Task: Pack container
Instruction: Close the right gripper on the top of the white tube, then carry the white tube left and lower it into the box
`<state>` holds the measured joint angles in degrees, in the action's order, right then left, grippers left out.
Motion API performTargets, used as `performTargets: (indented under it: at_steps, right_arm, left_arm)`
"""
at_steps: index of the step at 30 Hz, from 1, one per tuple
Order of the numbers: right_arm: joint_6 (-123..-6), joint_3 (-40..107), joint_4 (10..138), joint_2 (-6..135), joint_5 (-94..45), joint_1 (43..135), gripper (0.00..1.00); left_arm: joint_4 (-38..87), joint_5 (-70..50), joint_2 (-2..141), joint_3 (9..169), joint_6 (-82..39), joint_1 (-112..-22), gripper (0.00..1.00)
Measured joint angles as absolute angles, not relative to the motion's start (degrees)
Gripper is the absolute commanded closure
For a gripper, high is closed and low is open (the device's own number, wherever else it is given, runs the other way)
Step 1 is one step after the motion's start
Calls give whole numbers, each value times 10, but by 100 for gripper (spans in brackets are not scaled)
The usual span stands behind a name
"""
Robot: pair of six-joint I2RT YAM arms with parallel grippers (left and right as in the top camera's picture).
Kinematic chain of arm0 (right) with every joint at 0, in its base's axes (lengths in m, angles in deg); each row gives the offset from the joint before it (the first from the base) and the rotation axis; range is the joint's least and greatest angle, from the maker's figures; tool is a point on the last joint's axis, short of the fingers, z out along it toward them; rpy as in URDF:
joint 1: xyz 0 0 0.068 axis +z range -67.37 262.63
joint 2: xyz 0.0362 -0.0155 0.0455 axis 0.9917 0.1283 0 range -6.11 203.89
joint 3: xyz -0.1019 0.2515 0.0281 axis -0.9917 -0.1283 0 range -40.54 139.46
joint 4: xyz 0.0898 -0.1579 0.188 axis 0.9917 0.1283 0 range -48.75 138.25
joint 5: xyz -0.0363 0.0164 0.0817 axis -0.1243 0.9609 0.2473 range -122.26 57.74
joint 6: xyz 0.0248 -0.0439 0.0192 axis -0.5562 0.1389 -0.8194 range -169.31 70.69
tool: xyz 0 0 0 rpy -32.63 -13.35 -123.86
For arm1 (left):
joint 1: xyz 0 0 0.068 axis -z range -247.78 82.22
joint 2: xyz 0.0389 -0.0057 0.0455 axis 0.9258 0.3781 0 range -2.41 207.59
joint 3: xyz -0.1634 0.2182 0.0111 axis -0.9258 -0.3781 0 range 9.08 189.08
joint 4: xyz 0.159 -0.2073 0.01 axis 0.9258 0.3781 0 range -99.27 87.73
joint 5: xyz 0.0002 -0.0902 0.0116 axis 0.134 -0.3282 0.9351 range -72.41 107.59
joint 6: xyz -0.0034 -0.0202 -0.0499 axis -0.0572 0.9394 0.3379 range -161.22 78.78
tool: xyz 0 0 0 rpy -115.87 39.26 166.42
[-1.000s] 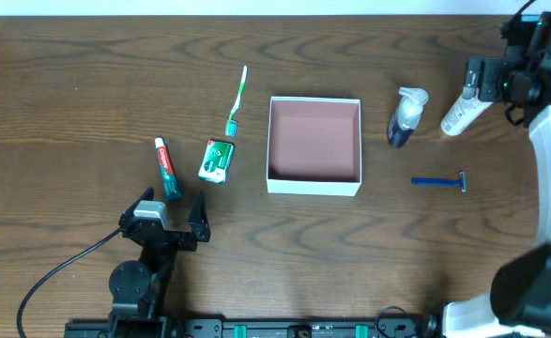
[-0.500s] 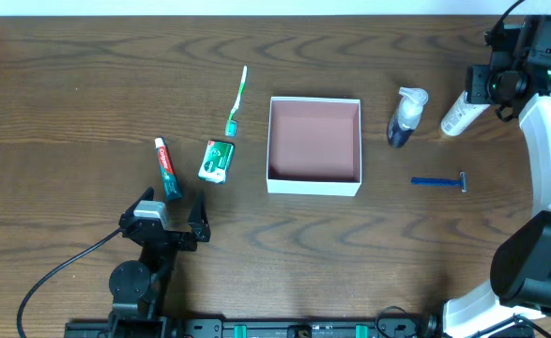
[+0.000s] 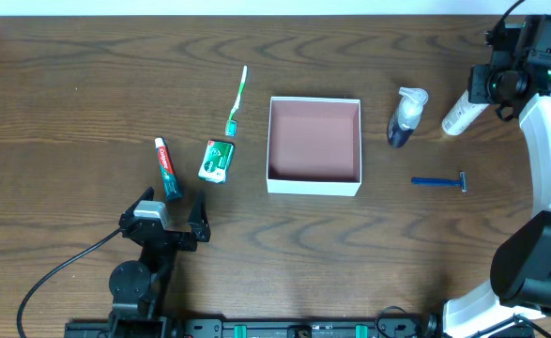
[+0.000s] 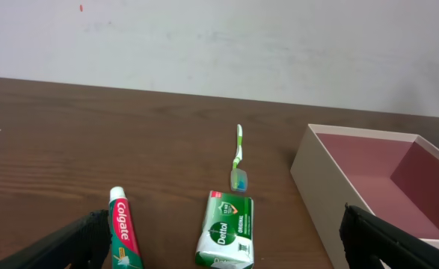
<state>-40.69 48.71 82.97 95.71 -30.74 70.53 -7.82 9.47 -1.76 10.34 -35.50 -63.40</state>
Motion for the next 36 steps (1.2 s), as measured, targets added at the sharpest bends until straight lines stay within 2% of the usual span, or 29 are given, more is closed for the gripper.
performTargets:
  at_steps: [3,16,27,36]
  right_arm:
    - [-410,487,829,957,-307,705,99]
    - [-441,502,862,957,-305,705,99]
    - [-448,638,985,957,-285,705,99]
    - [-453,772,1050,957,-172,707,99]
  left_arm:
    - [-78,95,-18,103,-355,-634,2]
    - [-78,95,-18,103,-355,-634,2]
    - [-78,95,-18,103,-355,-634,2]
    - [-78,95,-18,103,-355,-634,2]
